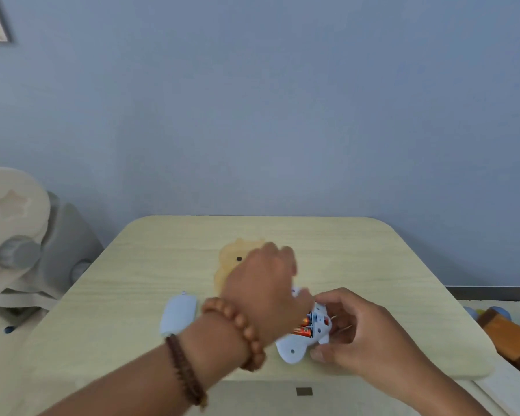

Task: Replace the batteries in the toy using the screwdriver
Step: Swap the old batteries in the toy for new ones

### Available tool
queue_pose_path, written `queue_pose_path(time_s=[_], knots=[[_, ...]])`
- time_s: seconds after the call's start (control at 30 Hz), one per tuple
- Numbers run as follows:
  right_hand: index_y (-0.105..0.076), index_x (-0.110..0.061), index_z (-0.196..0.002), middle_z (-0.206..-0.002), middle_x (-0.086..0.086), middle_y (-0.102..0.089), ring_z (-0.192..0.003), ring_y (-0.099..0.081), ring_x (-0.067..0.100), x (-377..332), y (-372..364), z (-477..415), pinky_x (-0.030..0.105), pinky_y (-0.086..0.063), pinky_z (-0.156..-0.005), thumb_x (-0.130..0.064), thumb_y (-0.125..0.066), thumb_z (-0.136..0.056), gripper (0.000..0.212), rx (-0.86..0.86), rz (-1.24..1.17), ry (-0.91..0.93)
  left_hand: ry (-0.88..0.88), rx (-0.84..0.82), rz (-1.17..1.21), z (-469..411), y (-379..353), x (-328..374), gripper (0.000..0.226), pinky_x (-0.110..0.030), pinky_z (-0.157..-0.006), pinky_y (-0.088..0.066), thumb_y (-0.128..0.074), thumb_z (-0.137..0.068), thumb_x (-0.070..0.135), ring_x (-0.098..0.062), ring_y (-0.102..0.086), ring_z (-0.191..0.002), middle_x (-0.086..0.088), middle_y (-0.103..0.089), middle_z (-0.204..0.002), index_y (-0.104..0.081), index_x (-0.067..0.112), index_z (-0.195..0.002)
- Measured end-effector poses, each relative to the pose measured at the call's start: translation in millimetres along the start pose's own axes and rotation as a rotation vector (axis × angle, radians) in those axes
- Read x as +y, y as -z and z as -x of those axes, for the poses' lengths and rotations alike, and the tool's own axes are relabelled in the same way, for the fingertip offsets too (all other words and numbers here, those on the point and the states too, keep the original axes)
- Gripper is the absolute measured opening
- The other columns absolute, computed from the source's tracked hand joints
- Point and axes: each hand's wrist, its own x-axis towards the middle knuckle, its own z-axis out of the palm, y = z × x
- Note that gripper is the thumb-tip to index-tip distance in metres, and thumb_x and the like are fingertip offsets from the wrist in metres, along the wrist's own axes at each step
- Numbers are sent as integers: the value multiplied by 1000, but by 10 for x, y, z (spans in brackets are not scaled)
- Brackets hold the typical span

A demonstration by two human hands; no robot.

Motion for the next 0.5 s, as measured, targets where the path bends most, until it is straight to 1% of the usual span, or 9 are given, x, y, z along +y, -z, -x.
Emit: queue_pose_path(time_s=[0.07, 0.13, 0.23, 0.33, 0.43, 0.5], knots=[[-67, -39, -108, -95, -15, -76, -78, -71, 5, -20, -6, 8, 23, -59, -77, -18, -91, -60, 58, -2, 3, 12, -38, -30, -23, 21, -205, 117, 28, -34, -84, -50, -55, -87, 41, -17, -50, -103, 3, -53, -109, -54, 21, -107], [-66, -37, -110, -96, -14, -76, -78, -70, 3, -27, -6, 7, 19, -57, -75, -20, -92, -61, 59, -7, 5, 17, -61, -15, -49, 6, -327, 120, 28, -30, -80, -48, -55, -86, 42, -16, -47, -101, 4, -51, -106, -55, 21, -104], [-64, -38, -112, -96, -12, -77, -81, -72, 5, -25, 17, -10, 21, -59, -77, -22, -92, -60, 61, -23, 21, 14, -83, -60, 51, -66, -379, 24, 24, -23, -74, -41, -58, -82, 41, -11, -42, -93, 7, -48, -98, -57, 24, -99], [-64, -39, -113, -97, -11, -76, -78, -71, 5, -23, 31, -22, 24, -60, -77, -25, -93, -60, 62, -28, 34, 13, -119, -104, 147, -92, -372, -85, 18, -24, -75, -45, -61, -80, 35, -9, -43, -91, 10, -47, -95, -58, 27, -96], [-64, -41, -110, -100, -15, -75, -80, -70, 4, -20, 30, -24, 28, -60, -80, -27, -92, -59, 60, -26, 39, 12, -147, -91, 160, -73, -396, -146, 16, -23, -73, -44, -64, -79, 28, -8, -42, -89, 13, -43, -91, -59, 27, -94], [-64, -42, -109, -99, -17, -74, -79, -69, 2, -23, 22, -24, 28, -60, -80, -27, -92, -58, 60, -23, 44, 9, -160, -85, 159, -71, -416, -161, 17, -21, -71, -41, -64, -77, 27, -8, -40, -88, 15, -41, -90, -57, 27, -93]])
